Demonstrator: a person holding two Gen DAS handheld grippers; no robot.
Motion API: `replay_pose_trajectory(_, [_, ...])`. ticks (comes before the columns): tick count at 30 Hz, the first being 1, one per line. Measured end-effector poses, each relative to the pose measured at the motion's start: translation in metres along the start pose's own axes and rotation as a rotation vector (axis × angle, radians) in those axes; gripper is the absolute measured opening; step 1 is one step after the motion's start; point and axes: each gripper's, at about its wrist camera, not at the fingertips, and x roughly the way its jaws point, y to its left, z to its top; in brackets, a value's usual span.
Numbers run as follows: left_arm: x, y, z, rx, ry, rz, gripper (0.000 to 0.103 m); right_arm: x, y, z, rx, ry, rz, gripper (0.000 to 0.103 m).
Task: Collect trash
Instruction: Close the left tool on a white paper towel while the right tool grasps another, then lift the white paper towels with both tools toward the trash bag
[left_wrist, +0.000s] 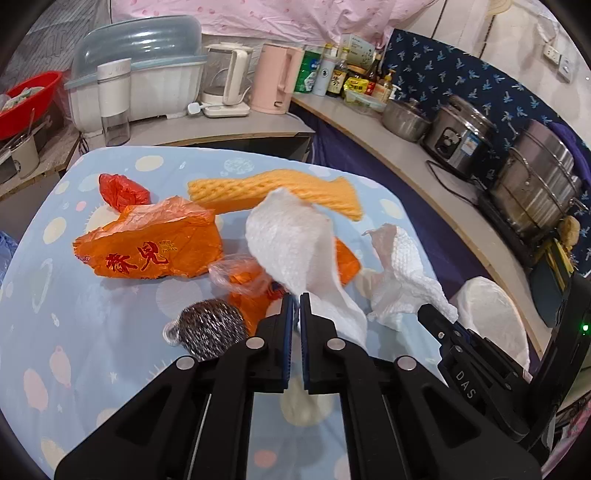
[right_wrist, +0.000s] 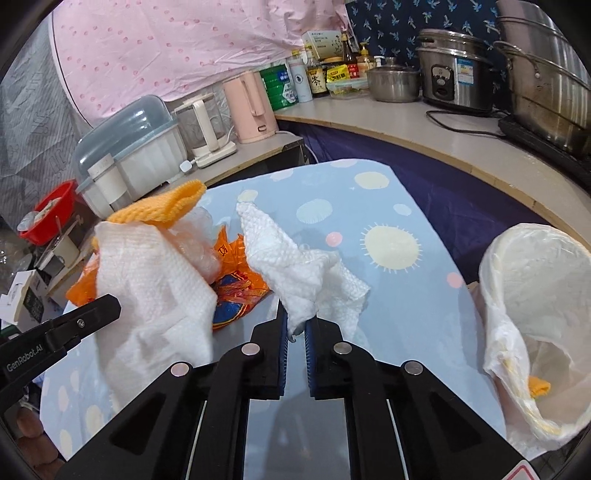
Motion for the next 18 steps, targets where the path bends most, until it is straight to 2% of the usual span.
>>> replay_pose_trajectory(12, [-0.058,-0.05,-0.032,0.059,-0.032,-0.071,0.004,-0.086,-0.034,-0.021,0.069,-0.084,-0.012,0.008])
replay_pose_trajectory(16, [-0.057,-0.048,-0.043,0.039,-0.009,-0.044,0.004,-0.105,-0.045,-0.028,0.075,-0.096,-0.027,0.008])
replay_pose_trajectory(17, [-0.054,-0.046,-0.045,0.032,-0.001,-0.034,0.006,-0.108,-0.047,-0.031,0.075,-0.098,-0.032,0.008])
replay_pose_trajectory(18, [-0.052,-0.043,-0.047,0.027,0.009,-0.026,0.012,-0.111,-0.049,-0.032,0.075,-0.099,-0.034,0.008])
